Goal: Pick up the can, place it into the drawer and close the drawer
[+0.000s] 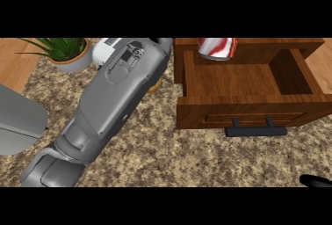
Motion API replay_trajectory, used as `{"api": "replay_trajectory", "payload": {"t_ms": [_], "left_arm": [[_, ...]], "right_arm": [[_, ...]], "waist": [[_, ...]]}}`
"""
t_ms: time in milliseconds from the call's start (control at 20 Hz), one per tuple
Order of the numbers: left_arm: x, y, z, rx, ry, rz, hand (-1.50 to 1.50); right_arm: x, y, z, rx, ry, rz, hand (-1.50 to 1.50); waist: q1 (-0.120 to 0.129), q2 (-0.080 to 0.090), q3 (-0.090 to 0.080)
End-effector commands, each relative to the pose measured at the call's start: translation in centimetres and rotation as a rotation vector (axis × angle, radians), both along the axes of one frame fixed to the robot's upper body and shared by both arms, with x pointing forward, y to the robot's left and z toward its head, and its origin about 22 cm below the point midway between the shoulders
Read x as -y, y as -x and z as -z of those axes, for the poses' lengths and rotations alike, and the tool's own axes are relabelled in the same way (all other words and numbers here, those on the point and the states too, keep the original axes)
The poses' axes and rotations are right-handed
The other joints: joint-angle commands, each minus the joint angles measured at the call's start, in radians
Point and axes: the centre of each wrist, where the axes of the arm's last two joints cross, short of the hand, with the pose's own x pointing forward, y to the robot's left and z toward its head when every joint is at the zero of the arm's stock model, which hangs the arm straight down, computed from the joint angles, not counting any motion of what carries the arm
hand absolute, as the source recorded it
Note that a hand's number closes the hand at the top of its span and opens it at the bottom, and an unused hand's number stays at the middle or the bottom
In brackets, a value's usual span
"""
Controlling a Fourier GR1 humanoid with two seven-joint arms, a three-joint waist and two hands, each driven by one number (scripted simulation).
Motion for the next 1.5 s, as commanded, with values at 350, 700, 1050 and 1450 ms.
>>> {"api": "replay_trajectory", "payload": {"t_ms": [350, 700, 1050, 1450], "left_arm": [[3.7, -0.6, -2.4, -0.015, -0.086, -0.015, 1.5], [3.9, -1.3, -2.5, -0.02, -0.116, -0.066, 1.5], [3.6, -1.7, -1.0, -0.007, -0.116, -0.195, -1.5], [4.1, -1.7, -2.4, 0.008, -0.1, -0.229, -1.5]], "right_arm": [[0.6, -1.3, -1.9, 0.028, 0.002, -0.044, -1.5], [0.6, -0.2, -1.3, -0.001, -0.003, -0.048, -1.5], [-0.3, -1.8, -1.7, 0.015, 0.036, -0.063, -1.5], [-1.1, -2.1, -2.4, 0.058, 0.16, -0.08, -1.5]], "waist": [[-0.044, 0.009, 0.001], [-0.059, 0.012, 0.002], [-0.079, 0.019, 0.003], [-0.081, 0.026, 0.003]]}}
